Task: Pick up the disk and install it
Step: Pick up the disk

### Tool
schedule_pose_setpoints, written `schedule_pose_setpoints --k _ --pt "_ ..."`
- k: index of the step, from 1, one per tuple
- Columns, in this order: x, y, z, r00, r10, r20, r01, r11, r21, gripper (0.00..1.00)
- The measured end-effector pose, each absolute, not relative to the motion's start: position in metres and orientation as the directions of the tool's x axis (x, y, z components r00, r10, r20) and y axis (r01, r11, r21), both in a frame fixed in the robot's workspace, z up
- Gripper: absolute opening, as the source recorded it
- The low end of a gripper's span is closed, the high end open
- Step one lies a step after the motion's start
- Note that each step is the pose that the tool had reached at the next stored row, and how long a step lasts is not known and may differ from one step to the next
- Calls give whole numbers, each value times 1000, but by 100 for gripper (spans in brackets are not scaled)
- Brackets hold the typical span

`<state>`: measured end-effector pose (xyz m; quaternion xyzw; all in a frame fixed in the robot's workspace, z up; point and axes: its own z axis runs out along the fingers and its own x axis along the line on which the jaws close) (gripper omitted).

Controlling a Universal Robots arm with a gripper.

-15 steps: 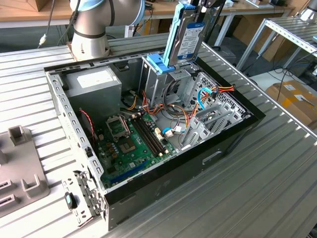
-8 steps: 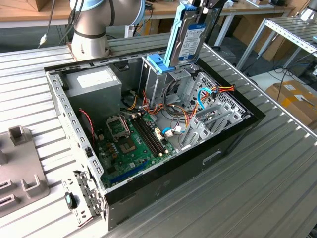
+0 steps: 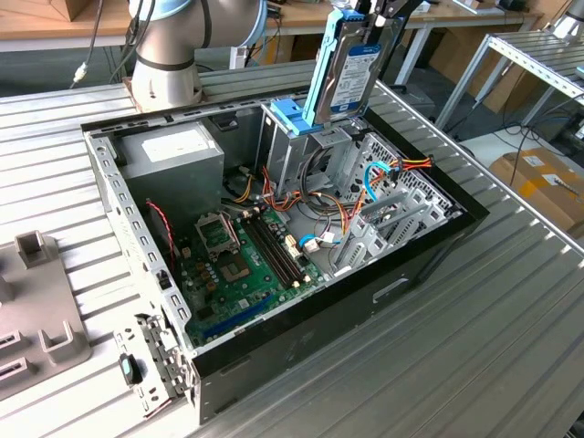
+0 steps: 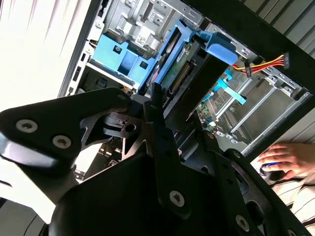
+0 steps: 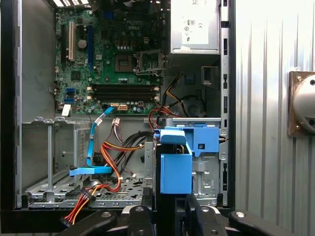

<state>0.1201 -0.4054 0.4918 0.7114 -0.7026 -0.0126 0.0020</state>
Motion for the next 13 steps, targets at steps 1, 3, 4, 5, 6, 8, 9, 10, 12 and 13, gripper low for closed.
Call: schedule_pose_setpoints --k 1,3,4,5,6,8,9,10,12,13 --pt "120 -406 492 12 -1000 -15 -1000 -13 21 35" --pt "120 -406 492 12 -1000 -15 -1000 -13 21 35" --pt "120 -407 492 12 -1000 -15 -1000 -13 21 35" --pt "120 -407 492 12 -1000 -15 -1000 -13 21 35" --pt "120 -408 492 12 -1000 -15 -1000 -13 21 35" --pt "120 -409 492 12 -1000 -15 -1000 -13 21 35" --pt "120 -410 492 12 -1000 -15 -1000 -13 21 35" --pt "120 -410 492 12 -1000 -15 -1000 -13 21 35" --pt "120 -411 492 12 -1000 -15 -1000 -13 21 35" --pt "120 -412 492 12 -1000 -15 -1000 -13 21 35"
